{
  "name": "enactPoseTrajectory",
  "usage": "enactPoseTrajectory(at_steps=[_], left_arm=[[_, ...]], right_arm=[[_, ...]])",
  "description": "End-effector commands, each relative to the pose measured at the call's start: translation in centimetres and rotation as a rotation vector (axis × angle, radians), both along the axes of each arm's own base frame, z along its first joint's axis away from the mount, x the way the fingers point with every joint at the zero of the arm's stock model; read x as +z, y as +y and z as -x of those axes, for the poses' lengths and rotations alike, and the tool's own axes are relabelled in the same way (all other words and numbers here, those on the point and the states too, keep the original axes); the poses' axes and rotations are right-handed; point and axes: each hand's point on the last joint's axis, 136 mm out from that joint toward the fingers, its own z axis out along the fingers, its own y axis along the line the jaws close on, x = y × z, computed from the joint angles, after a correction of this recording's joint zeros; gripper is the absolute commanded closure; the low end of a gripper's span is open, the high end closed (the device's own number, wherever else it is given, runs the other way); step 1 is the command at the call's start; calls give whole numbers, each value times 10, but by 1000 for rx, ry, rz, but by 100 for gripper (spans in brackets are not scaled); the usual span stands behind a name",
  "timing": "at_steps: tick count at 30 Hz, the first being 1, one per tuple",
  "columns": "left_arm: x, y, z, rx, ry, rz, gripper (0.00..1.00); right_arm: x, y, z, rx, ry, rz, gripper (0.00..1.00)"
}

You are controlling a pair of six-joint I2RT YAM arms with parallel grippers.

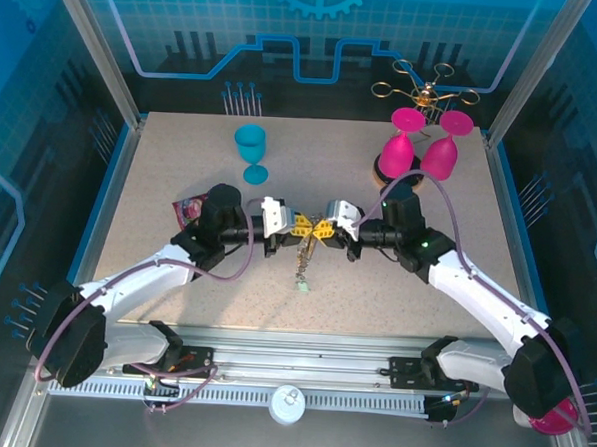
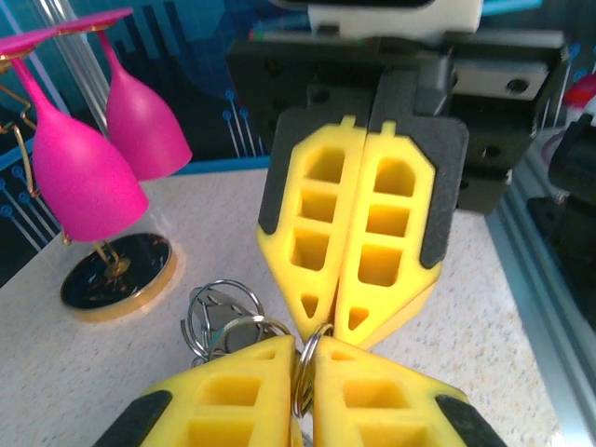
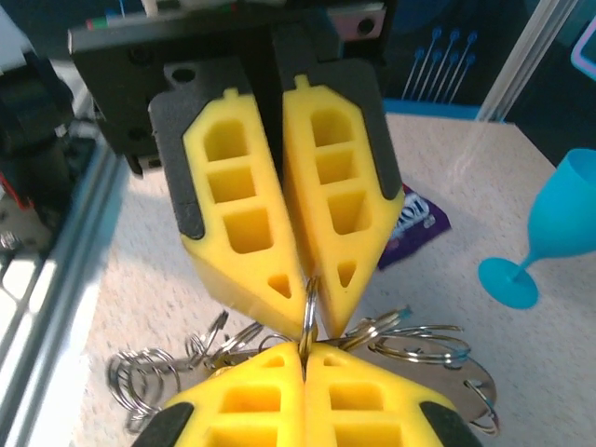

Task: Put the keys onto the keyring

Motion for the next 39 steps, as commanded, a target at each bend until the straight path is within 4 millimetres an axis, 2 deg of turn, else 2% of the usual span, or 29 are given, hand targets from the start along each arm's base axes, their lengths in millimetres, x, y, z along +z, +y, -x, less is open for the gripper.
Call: enactPoseTrajectory(at_steps=[1, 5, 10, 13, 16, 19, 21, 27, 35, 39], left_arm=[[-21, 6, -5, 28, 52, -154, 90], [-25, 6, -4, 9, 56, -201, 100], [-20, 7, 4, -27, 26, -197, 100], [-12, 6, 10, -37, -43, -113, 100], [-1, 5, 11, -32, -68, -17, 100], [7, 3, 12, -38, -61, 57, 100], [11, 2, 12, -39, -56, 92, 100], [10, 2, 18, -65, -38, 115, 100], [7, 0, 21, -90, -31, 103, 100], [8, 0, 21, -92, -29, 108, 100]], right_arm=[[-12, 3, 24, 109, -23, 186, 100], [-12, 8, 24, 133, -51, 282, 100], [11, 11, 10, 53, -38, 180, 100], [19, 6, 3, -13, 53, 41, 77], [14, 4, 8, -14, 94, -40, 71], [11, 5, 11, -10, 95, -87, 70], [2, 4, 12, -9, 107, -92, 71], [-9, 2, 6, -46, 100, -75, 71], [0, -1, 11, -7, 88, -138, 75], [2, -1, 13, 0, 82, -152, 81]])
